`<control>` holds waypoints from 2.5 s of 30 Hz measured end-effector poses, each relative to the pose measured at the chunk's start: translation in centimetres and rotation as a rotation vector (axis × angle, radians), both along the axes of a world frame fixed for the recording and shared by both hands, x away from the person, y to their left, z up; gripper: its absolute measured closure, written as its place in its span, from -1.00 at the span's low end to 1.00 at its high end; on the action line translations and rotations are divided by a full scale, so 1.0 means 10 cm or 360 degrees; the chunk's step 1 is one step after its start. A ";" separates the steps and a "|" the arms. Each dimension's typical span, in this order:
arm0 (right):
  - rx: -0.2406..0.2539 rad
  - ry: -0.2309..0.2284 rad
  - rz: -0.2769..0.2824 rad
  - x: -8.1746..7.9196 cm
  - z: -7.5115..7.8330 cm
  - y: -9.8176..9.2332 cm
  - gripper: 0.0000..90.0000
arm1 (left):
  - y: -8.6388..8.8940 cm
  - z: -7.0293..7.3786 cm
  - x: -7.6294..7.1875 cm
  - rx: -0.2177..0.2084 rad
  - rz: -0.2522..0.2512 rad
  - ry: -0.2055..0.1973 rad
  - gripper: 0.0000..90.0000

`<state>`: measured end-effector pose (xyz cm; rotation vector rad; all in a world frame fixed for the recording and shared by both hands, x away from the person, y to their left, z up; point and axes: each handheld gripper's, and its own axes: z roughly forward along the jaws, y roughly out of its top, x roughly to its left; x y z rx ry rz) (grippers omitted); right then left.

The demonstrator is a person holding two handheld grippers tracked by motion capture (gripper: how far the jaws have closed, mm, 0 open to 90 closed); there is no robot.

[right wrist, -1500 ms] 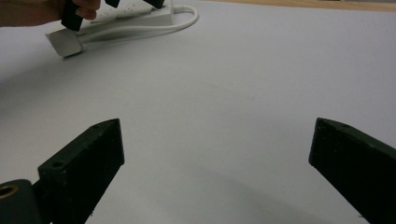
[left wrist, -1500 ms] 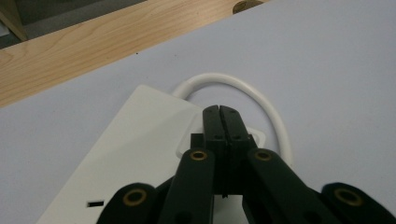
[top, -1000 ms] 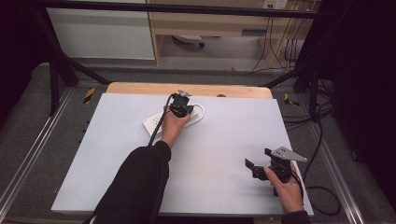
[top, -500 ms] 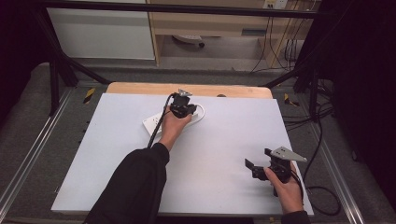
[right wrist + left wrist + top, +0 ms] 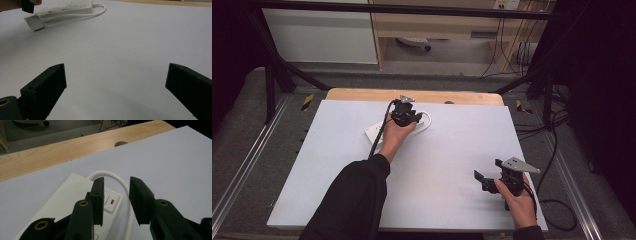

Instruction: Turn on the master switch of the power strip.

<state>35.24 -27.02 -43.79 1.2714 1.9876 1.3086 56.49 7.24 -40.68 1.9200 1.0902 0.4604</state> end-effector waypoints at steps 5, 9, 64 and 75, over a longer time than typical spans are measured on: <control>0.0000 0.0000 0.0001 0.00 0.00 0.00 -0.92 | 0.01 0.01 -0.01 -0.0003 -0.0005 -0.0013 0.28; -0.0001 -0.0001 0.0004 0.00 0.00 0.00 -0.92 | 0.01 0.02 -0.03 -0.0010 -0.0014 -0.0029 0.16; -0.0032 -0.0006 0.0022 0.00 0.00 0.04 -0.93 | 0.37 0.26 -0.81 -0.0174 -0.0111 -0.0104 -0.80; -0.0028 -0.0013 0.0031 0.00 0.02 0.05 -0.93 | 0.72 0.32 -1.23 -0.0191 -0.0099 -0.0142 -0.81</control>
